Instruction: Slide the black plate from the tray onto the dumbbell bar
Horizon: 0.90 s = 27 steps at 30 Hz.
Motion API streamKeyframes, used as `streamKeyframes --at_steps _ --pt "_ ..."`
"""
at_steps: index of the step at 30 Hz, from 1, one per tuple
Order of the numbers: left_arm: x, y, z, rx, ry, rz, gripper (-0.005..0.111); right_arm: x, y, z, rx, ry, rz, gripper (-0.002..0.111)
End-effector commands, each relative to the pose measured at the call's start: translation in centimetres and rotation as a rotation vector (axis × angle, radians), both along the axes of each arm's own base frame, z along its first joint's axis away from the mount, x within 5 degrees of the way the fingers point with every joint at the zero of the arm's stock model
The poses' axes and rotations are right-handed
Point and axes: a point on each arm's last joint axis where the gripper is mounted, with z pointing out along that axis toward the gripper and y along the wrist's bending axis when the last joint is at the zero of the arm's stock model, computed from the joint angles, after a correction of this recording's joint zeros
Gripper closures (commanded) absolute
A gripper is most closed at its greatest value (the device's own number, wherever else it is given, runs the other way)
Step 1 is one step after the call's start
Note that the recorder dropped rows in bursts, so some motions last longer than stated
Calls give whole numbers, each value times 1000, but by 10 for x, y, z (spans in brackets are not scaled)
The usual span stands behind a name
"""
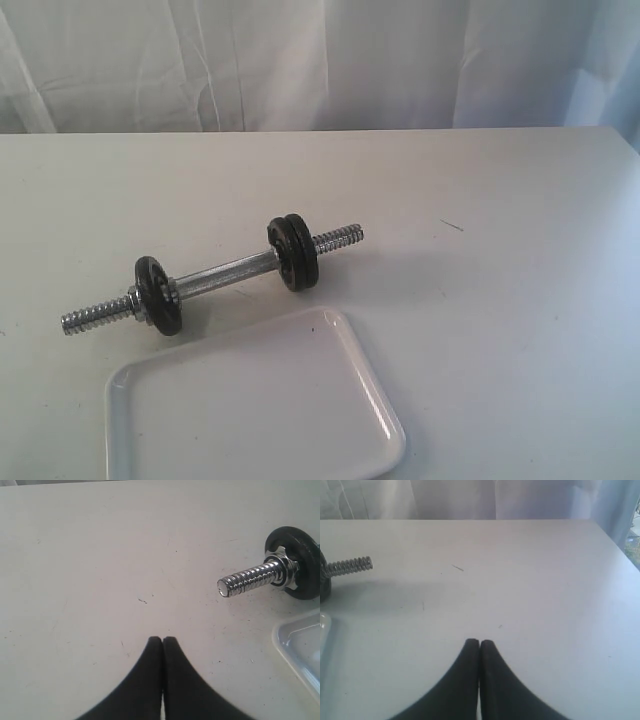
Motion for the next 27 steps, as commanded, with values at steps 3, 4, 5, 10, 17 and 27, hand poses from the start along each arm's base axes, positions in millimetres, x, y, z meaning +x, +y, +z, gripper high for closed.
streamKeyframes --at_steps 3,4,5,10,17,27 --pt "0 0 -1 -17 0 2 107 1 -1 -3 -19 -25 -8 108" --pt "0 0 -1 -17 0 2 107 1 -1 -3 -30 -25 -5 108" --pt "0 0 -1 -17 0 2 107 1 -1 -3 -30 -25 -5 108" --pt "0 0 -1 -17 0 2 107 1 1 -4 124 -9 -29 108" --pt "0 0 -1 -17 0 2 107 1 1 -4 124 -9 -29 108" --pt "0 0 -1 -17 0 2 107 1 1 -4 121 -10 -29 108"
